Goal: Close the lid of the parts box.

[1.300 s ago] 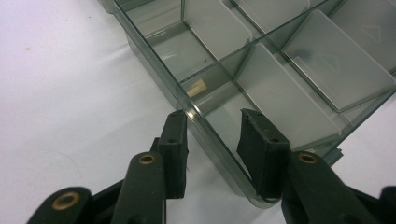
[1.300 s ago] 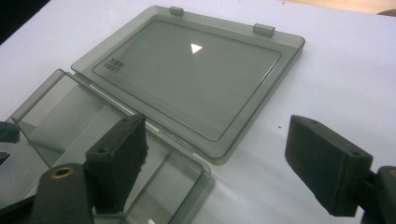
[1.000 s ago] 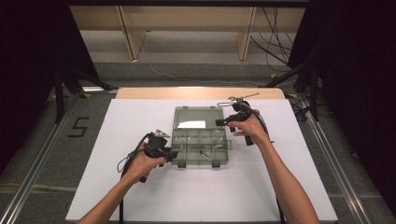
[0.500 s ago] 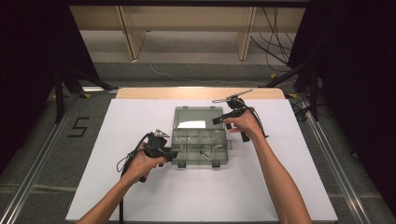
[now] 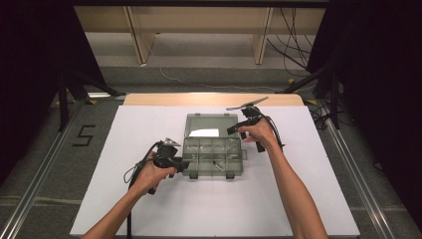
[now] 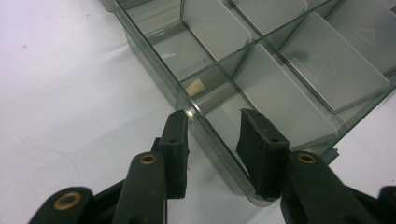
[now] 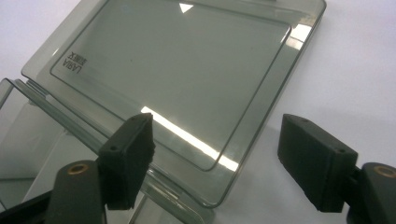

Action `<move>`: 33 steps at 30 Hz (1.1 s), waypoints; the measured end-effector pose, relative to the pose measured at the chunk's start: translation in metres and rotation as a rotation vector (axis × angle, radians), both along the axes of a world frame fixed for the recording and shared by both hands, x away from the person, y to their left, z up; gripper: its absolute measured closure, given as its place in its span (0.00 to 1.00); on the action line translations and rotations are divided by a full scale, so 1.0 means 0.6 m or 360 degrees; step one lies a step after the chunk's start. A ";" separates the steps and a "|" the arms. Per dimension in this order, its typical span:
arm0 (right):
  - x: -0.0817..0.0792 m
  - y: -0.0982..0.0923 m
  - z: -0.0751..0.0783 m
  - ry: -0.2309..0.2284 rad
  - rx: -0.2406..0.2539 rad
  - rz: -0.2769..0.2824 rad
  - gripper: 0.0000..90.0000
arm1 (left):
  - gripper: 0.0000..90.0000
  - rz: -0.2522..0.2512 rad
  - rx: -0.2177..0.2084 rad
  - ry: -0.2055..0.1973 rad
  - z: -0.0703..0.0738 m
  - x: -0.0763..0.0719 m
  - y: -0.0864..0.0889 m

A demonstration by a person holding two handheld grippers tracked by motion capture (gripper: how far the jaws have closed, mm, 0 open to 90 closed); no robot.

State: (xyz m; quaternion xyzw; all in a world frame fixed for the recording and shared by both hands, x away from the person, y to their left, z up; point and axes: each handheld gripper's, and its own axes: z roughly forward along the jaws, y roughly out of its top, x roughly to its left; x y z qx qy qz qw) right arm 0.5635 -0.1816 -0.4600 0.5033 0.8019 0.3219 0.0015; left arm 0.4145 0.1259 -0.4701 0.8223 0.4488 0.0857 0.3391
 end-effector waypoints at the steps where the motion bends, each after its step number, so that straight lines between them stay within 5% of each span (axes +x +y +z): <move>1: 0.000 0.000 0.000 0.0000 0.0000 0.0000 0.32 | 0.70 0.0000 0.0000 0.0000 0.000 0.000 0.000; 20: 0.004 0.003 -0.009 0.0059 0.0014 -0.0053 0.40 | 0.70 0.0007 -0.0019 0.0007 0.001 0.000 0.001; 23: 0.003 0.005 -0.008 0.0128 0.0017 -0.0074 0.40 | 0.70 0.0008 -0.0018 0.0008 0.001 0.000 0.002; 26: 0.004 0.006 -0.013 0.0085 0.0026 -0.0052 0.41 | 0.70 0.0008 -0.0018 0.0008 0.001 0.000 0.002; 27: 0.002 0.008 -0.011 0.0131 0.0029 -0.0070 0.41 | 0.70 0.0008 -0.0017 0.0007 0.001 0.000 0.002; 33: 0.003 0.007 -0.013 0.0124 0.0035 -0.0052 0.43 | 0.70 0.0001 -0.0017 0.0001 0.000 0.000 0.002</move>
